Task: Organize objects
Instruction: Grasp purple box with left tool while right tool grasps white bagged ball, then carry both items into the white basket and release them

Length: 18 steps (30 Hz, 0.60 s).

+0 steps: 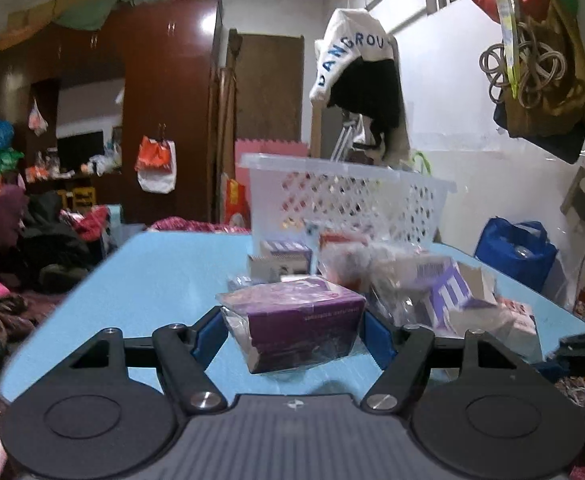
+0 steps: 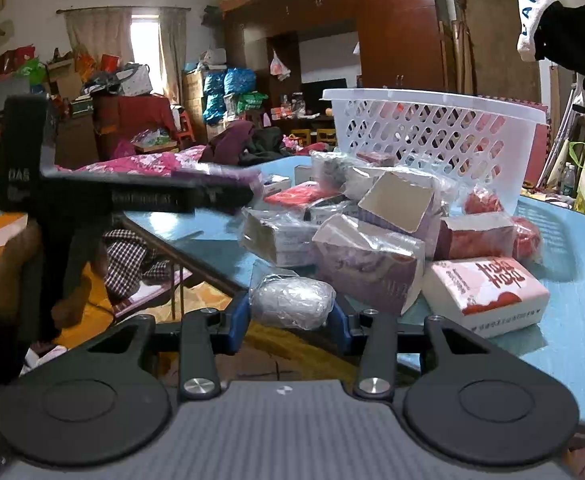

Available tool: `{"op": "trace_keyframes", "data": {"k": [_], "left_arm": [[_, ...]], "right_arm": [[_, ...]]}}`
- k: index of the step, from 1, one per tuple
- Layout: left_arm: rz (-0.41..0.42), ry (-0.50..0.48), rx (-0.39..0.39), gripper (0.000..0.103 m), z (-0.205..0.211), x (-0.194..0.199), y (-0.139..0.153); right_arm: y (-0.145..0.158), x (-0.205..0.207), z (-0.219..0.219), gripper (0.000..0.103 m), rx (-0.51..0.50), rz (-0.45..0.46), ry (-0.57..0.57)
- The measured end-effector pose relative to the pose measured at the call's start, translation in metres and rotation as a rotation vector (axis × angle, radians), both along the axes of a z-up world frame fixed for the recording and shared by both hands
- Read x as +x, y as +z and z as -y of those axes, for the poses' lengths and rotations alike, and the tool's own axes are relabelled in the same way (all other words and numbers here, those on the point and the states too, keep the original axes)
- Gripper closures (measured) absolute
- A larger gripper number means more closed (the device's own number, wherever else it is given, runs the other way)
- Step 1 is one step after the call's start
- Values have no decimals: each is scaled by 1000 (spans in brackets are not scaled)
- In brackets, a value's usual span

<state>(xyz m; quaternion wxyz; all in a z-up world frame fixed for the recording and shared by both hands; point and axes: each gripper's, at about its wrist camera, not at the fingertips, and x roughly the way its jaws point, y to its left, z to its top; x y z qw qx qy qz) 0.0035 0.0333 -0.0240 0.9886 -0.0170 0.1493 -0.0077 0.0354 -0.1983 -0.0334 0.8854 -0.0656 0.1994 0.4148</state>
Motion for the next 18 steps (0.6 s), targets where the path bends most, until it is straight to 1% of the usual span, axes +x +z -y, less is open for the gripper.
{"op": "trace_keyframes", "data": {"k": [2,7,10,14,18], "left_arm": [[-1,0,-9,28,-3,1,2],[-18,-1,-25,28,-6,6,1],[-12,-1,-22,28,-7,5,2],[-2,3,-33,28,-11,6,4],[12,-3,-56,28,-15,6,9]], "right_arm": [[1,-1,5,57,-18,9,-16],[3,0,13,57,-27,-6,-18],[6,1,16,57,-31,5,-30],[11,3,26,57,0,1,-44],[22,8,36,57,34,24,-64]]}}
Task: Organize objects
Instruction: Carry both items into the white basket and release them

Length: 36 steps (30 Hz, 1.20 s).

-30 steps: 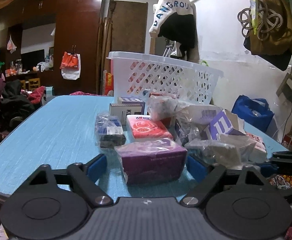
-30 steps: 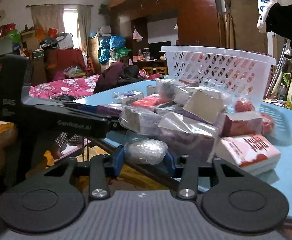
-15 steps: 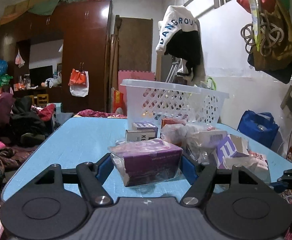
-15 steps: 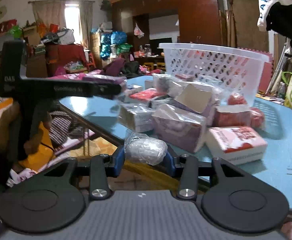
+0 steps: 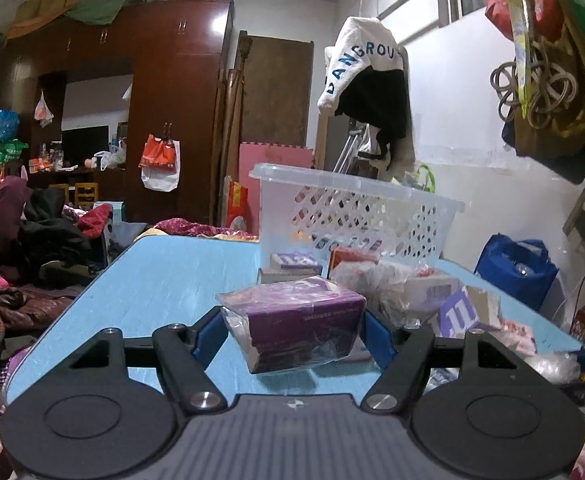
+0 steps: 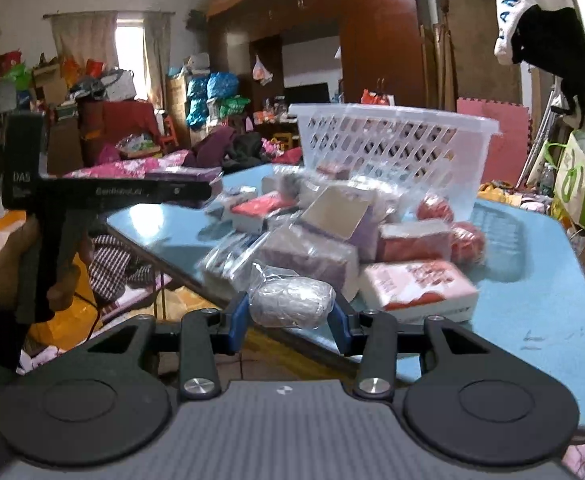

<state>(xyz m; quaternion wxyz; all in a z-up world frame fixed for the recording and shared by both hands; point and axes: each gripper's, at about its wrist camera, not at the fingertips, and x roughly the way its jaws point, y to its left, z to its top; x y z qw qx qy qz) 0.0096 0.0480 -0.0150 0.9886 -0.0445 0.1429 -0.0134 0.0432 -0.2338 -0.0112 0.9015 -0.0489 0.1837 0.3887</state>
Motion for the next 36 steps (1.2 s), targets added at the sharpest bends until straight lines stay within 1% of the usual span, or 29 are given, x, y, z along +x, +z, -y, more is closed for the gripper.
{"op": "trace_keyframes", "data": {"k": [2,5,7,10,13,15,17,20,21,22,23,24,26,28,30,31,32,33,36], "left_arm": [[30,-13,-23,28,-1,2,10],[78,-46,-53,28,1,15,31],[93,-73,-68,28,3,33,50],[82,-127,-105,28,7,70,82],[68,-146,-69,28,21,112,108],[39,-147,-48,28,32,141,118],[9,-117,-35,28,40,165,120],[-17,-70,-28,28,44,196,120],[-15,-57,-35,27,42,205,119],[-18,-44,-31,19,41,209,117],[-42,-31,-25,8,38,215,115],[-72,-18,-25,7,34,219,112],[-104,-18,-35,7,27,217,106],[-85,-34,-52,7,18,196,102],[-39,-73,-47,6,14,161,99],[-16,-99,-40,2,13,141,96],[6,-121,-39,0,11,116,87],[18,-138,-36,0,10,96,79],[-3,-175,23,0,16,38,47]], "right_arm": [[14,5,6,57,22,38,-20],[45,23,7,57,52,95,-47],[67,40,4,57,54,143,-79],[99,74,-7,57,59,195,-117],[121,117,-23,57,58,210,-154],[126,142,-32,57,58,189,-171],[127,165,-41,57,52,169,-182],[123,183,-51,55,49,166,-188],[121,187,-51,51,54,163,-188],[120,190,-51,25,50,149,-181],[119,192,-51,10,49,134,-194],[114,184,-44,1,57,148,-211],[112,170,-37,1,46,170,-216],[111,157,-26,0,51,159,-219],[105,140,-13,0,63,121,-183],[99,132,-6,0,67,110,-170],[87,116,4,0,67,103,-161],[80,108,10,0,65,97,-154],[40,70,37,0,69,73,-163]]}}
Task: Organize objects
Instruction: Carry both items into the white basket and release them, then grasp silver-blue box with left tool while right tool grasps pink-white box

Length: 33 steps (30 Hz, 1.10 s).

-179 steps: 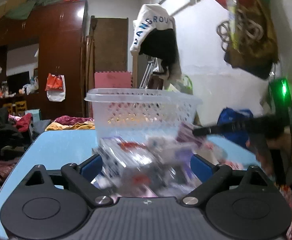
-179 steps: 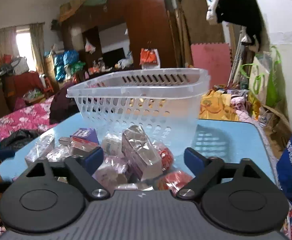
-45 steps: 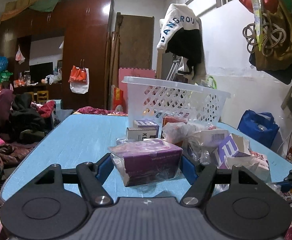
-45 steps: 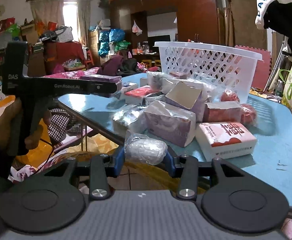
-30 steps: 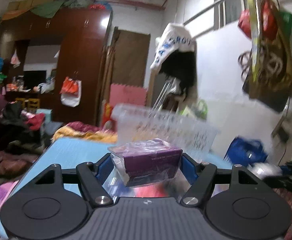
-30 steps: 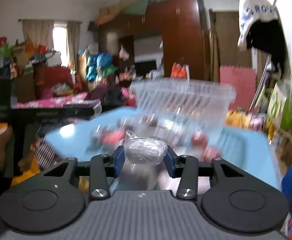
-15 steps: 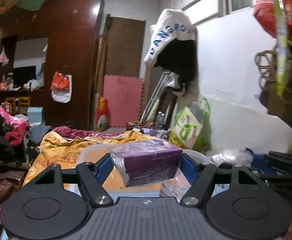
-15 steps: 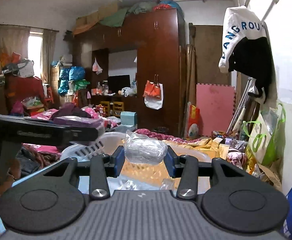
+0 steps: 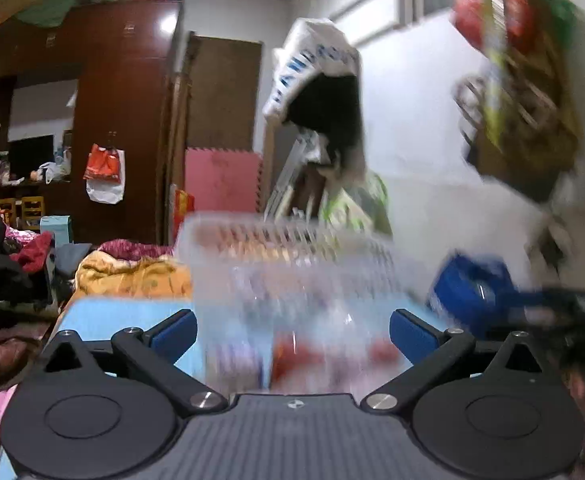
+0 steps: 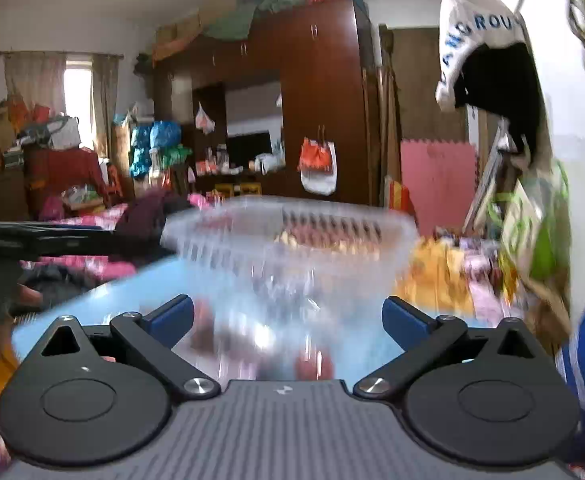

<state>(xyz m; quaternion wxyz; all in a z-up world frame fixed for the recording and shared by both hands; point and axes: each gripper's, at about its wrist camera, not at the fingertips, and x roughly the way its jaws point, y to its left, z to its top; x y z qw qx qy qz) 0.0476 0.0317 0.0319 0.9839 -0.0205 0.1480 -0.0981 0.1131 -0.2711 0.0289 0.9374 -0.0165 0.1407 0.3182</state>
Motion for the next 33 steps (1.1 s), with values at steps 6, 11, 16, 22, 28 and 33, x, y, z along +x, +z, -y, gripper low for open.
{"op": "trace_keyframes", "data": {"k": [6,11,16,22,28,33], "left_arm": [[-21,-57,26,0,17,-58,-39],[-58,-111,62,0,41,-56,-55],[-120,-149,64,6,56,-38,-79],[-119,-127,45,36,50,-31,-88],[-68,-137,74,38,52,-40,-82],[-47,-121,51,38,43,-41,-74]], "right_arm": [[-41,-40,17,0,37,-25,46],[-37,-25,-7,0,-35,-26,62],[-50,-19,-12,0,-34,-54,84],[-61,-21,-9,16,-40,-48,46],[-61,-25,-6,27,-59,-41,40],[-57,-31,-2,27,-67,-25,30]]}}
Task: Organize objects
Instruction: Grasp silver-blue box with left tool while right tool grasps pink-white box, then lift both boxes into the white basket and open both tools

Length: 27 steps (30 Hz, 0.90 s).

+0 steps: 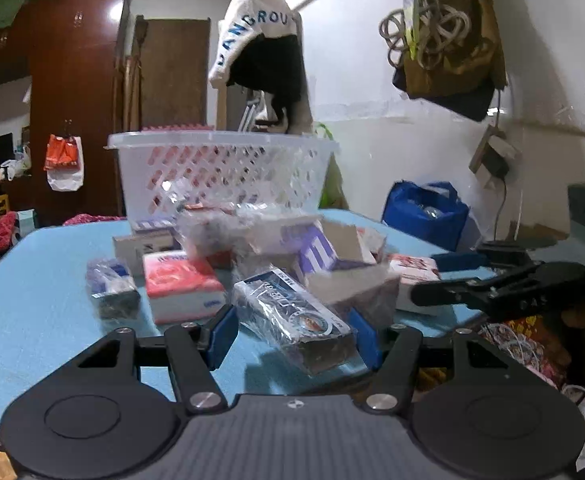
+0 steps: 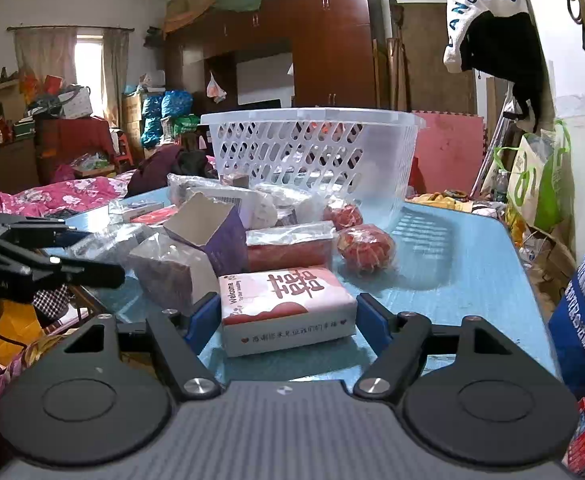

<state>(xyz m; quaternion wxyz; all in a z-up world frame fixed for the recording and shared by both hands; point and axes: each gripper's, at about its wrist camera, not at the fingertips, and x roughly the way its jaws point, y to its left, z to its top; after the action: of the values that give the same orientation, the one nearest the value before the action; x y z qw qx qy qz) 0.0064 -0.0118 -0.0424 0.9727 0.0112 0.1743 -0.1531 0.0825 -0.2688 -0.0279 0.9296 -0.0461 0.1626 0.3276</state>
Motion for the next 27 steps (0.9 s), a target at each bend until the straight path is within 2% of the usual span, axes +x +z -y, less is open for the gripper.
{"op": "trace_keyframes", "data": {"k": [4,8,13,17,23,27], "left_arm": [[25,26,-15,38,-9,-1,7],[43,57,-35,38,-20,3,13],[75,85,-78,38,-34,8,24],[118,90,-128,38,-41,21,40],[188,108,-126,38,-42,61,95],[146,95,-142,38,-40,116,136]], "right_arm": [[7,-3,6,27,0,31,-37],[13,0,20,27,49,37,-86],[21,1,27,27,123,65,-104],[39,8,20,27,142,102,-89],[100,35,-1,27,196,210,-54],[132,65,-30,27,155,271,-80]]}}
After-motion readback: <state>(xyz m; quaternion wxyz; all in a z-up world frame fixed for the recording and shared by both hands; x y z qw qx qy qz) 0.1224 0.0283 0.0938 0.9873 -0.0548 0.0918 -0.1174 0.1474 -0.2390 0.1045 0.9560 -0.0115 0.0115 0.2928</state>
